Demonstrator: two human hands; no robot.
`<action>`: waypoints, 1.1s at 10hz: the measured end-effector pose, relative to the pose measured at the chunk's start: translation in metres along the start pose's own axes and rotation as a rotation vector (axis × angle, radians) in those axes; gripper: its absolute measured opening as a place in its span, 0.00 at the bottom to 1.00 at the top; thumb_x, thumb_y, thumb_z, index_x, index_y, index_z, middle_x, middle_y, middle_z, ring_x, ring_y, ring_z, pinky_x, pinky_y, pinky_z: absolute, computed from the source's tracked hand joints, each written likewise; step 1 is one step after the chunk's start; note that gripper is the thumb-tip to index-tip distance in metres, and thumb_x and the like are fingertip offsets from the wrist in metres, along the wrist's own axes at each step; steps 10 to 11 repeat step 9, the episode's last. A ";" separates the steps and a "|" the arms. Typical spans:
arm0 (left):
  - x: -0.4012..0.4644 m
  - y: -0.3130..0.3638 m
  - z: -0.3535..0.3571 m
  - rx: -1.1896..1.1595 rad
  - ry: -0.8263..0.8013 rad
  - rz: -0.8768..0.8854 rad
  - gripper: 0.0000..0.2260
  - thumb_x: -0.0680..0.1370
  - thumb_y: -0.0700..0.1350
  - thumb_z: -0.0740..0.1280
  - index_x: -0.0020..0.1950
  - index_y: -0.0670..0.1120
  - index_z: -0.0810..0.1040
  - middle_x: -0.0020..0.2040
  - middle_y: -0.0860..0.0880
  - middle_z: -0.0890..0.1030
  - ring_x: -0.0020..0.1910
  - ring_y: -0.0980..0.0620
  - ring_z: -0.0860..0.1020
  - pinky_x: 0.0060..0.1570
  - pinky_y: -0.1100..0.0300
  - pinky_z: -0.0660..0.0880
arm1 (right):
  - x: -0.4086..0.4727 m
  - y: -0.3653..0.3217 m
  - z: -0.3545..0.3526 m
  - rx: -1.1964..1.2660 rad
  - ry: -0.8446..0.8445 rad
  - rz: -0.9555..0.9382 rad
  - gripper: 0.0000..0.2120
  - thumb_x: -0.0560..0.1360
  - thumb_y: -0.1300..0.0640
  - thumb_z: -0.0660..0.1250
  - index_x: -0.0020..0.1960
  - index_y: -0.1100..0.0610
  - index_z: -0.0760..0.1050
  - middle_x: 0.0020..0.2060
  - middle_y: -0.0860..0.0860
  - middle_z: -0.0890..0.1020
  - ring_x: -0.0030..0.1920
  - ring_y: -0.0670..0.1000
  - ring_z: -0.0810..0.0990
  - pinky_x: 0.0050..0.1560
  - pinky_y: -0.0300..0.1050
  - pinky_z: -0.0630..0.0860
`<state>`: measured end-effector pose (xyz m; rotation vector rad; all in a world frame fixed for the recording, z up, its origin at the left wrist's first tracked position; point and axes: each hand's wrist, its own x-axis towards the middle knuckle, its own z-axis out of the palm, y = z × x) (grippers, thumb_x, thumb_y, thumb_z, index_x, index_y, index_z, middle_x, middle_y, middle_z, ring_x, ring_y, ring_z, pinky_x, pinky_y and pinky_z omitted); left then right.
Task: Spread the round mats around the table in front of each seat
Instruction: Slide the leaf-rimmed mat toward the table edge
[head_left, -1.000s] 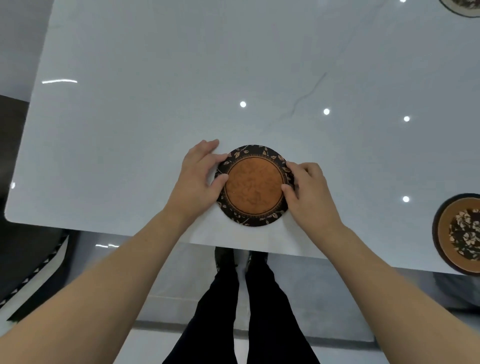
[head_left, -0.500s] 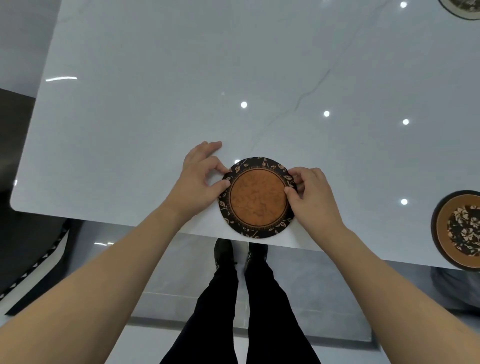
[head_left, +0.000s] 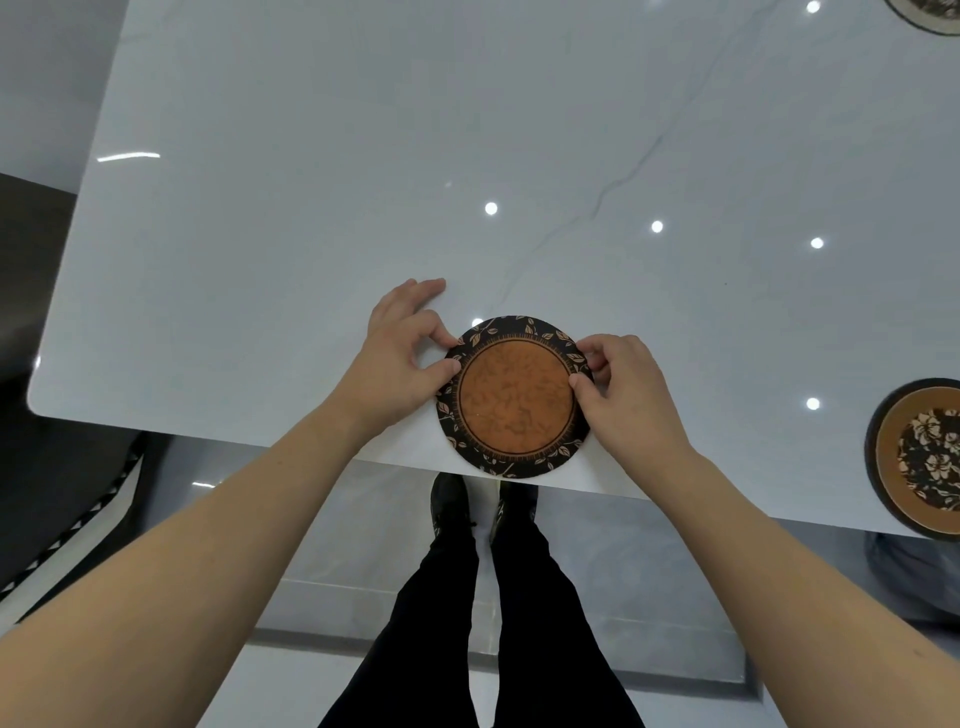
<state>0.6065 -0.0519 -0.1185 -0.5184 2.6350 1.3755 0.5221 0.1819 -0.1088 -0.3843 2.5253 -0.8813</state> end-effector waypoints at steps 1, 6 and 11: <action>0.000 -0.001 -0.001 0.000 -0.015 0.000 0.05 0.72 0.40 0.73 0.45 0.45 0.78 0.75 0.54 0.64 0.76 0.55 0.52 0.70 0.59 0.49 | 0.000 0.000 -0.001 -0.018 -0.012 -0.013 0.13 0.74 0.60 0.67 0.58 0.54 0.75 0.46 0.47 0.72 0.47 0.47 0.73 0.54 0.41 0.72; -0.002 0.001 0.000 -0.014 0.016 0.000 0.11 0.72 0.42 0.72 0.53 0.50 0.77 0.75 0.55 0.64 0.77 0.55 0.52 0.75 0.51 0.52 | -0.004 -0.002 0.001 -0.016 -0.010 -0.022 0.13 0.75 0.60 0.64 0.59 0.55 0.74 0.49 0.48 0.71 0.53 0.49 0.73 0.58 0.43 0.71; -0.002 0.005 0.003 0.076 0.116 0.046 0.18 0.76 0.44 0.69 0.64 0.44 0.73 0.72 0.48 0.69 0.75 0.50 0.59 0.75 0.52 0.57 | -0.009 -0.005 0.002 -0.079 0.114 -0.055 0.17 0.77 0.58 0.62 0.65 0.57 0.69 0.60 0.54 0.73 0.61 0.53 0.68 0.63 0.41 0.62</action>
